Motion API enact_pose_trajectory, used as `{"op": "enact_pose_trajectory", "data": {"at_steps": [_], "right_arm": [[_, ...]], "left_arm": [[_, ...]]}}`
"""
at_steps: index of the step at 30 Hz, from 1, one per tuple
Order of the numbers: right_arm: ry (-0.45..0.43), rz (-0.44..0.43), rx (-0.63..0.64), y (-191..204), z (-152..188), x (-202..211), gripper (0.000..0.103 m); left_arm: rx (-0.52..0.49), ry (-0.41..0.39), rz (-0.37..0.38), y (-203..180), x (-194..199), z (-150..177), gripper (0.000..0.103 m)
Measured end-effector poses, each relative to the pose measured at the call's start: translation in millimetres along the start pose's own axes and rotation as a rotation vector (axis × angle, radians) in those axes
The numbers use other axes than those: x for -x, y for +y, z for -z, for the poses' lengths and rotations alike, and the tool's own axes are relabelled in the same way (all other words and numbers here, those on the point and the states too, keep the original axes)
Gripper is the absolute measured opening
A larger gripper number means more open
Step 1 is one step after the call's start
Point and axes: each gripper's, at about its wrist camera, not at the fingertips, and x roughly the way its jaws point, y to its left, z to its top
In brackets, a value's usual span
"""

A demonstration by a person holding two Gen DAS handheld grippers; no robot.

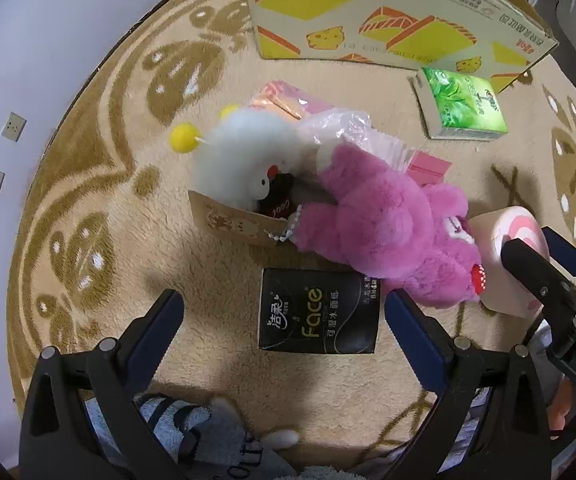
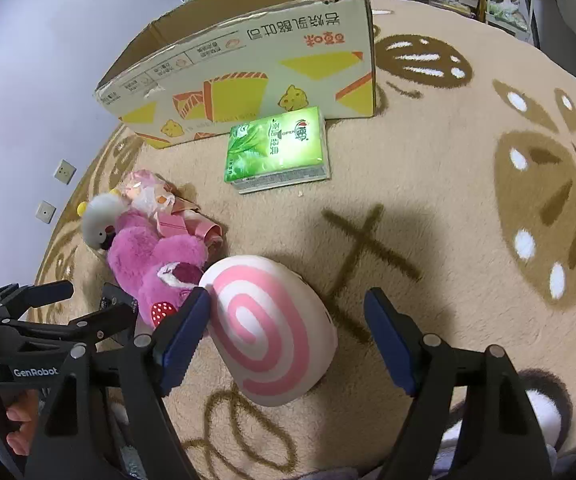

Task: Organize soft objects
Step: 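Grasp the black Face tissue pack with the left tool while the right tool grasps the swirl cushion, then carry the tissue pack with the left tool while the right tool carries the cushion over the box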

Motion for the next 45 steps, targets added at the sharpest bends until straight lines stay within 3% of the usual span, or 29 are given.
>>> {"op": "enact_pose_trajectory", "data": {"at_steps": [27,30,33,35,45], "right_arm": [[0.055,-0.044,-0.025,1.6,-1.3,-18.3,0.085],[0.066,-0.071,-0.027,1.6,-1.8,-20.4,0.068],[0.061,-0.074,-0.011,5.6,-2.4,-19.7,0.057],[0.046,-0.063,0.002,8.5,-2.6,-17.1,0.052],[-0.043,-0.049,-0.006,2.6,-5.0,5.4,0.042]], "left_arm": [[-0.041,0.078,-0.084,-18.7,-36.9,-8.2,0.098],[-0.038,0.094,-0.07,-17.2,-39.6,-7.9,0.087],[-0.037,0.086,-0.048,-15.4,-40.2,-6.0,0.077],[-0.038,0.08,-0.011,-13.8,-37.7,-2.9,0.064],[0.009,-0.075,-0.096,-0.2,3.0,4.4,0.063]]}}
